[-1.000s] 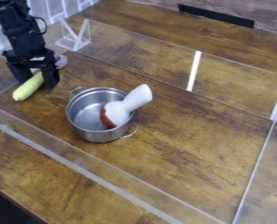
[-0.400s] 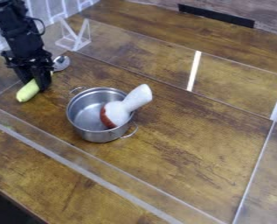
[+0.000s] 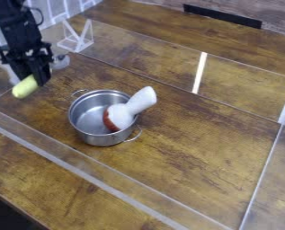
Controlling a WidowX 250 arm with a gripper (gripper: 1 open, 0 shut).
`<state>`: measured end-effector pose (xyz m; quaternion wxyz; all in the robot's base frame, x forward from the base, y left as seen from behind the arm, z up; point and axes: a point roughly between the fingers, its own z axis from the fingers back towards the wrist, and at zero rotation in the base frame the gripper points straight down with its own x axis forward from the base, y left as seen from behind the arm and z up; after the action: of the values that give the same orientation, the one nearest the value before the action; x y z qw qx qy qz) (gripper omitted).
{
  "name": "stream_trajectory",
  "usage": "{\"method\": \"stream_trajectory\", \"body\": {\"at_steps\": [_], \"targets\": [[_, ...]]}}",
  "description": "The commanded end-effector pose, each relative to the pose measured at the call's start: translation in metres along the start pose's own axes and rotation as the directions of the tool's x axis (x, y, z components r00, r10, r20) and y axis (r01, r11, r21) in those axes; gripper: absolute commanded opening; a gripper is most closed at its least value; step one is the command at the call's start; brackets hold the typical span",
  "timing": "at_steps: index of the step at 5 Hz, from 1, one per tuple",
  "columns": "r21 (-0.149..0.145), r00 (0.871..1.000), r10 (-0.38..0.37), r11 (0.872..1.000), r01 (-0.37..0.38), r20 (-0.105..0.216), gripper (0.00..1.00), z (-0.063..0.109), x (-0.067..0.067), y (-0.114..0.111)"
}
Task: Move the green spoon to the right
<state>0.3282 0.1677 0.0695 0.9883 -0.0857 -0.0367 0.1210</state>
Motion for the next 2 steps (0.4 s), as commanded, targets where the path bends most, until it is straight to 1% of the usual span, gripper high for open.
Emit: {"method": "stream_trajectory", "body": {"at_steps": [1,2], "targets": [[0.007,0.996,-0.061,0.998,0.061,0.059,0.00,0.048,0.009,-0.022],[-0.026,0.991,-0.120,0.992,0.121,0.054,0.00,0.068,0.012,-0.049]]}}
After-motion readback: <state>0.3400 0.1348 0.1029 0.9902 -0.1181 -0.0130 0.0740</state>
